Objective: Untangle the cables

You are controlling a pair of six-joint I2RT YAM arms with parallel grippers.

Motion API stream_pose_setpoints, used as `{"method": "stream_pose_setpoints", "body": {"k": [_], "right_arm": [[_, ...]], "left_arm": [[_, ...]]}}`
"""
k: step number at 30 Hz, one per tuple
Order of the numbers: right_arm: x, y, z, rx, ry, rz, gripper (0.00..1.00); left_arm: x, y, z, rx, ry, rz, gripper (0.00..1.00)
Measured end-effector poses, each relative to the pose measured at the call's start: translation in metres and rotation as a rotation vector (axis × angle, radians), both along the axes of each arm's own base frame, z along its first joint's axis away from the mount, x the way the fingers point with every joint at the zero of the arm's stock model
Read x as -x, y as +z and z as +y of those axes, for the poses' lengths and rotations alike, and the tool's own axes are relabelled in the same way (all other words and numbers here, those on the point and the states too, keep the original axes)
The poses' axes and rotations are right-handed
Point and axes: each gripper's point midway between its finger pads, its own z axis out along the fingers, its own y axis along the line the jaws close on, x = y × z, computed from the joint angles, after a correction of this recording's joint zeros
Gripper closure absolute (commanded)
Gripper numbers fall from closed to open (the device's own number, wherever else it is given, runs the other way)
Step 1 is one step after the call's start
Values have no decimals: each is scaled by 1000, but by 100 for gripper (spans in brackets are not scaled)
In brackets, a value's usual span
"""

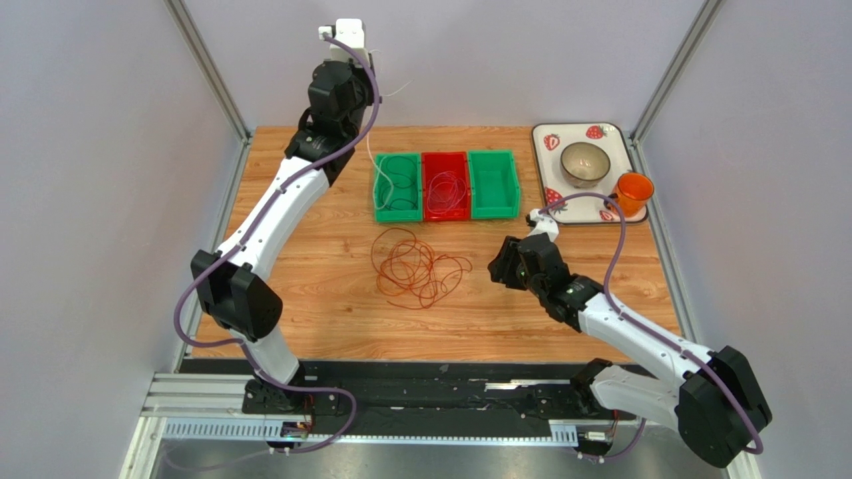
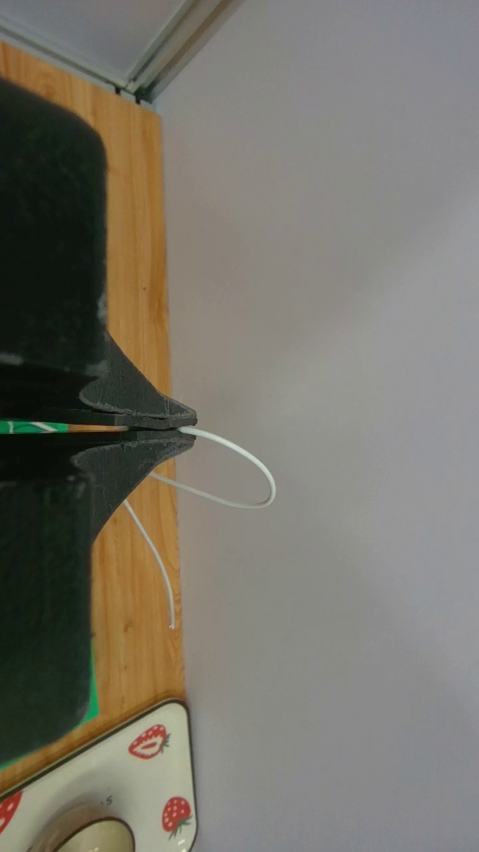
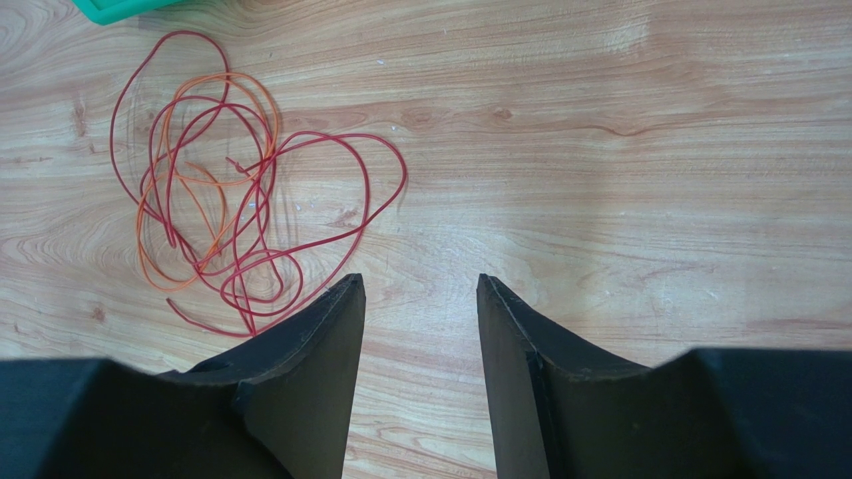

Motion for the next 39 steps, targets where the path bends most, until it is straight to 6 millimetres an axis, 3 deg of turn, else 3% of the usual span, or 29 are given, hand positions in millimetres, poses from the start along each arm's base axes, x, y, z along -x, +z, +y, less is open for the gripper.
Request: {"method": "stream_pose_setpoints", "body": {"k": [7, 12, 17, 23, 31, 39], "right_arm": [[0, 0, 0, 0, -1, 0, 51], [0, 0, 0, 0, -2, 0, 51], [0, 0, 0, 0, -1, 0, 51], [0, 0, 0, -1, -2, 0, 51], [1, -2, -1, -4, -2, -4, 51], [0, -1, -2, -6, -3, -4, 51]], "left_arm": [[-3, 8, -6, 55, -36, -30, 100], [-20, 18, -11, 80, -44, -53, 100], [-29, 10, -13, 75, -34, -42, 100], [-38, -20, -7, 56, 15, 11, 100], [-48, -98, 14, -9, 154, 151, 100], [-44, -130, 38, -39, 291, 220, 100]]}}
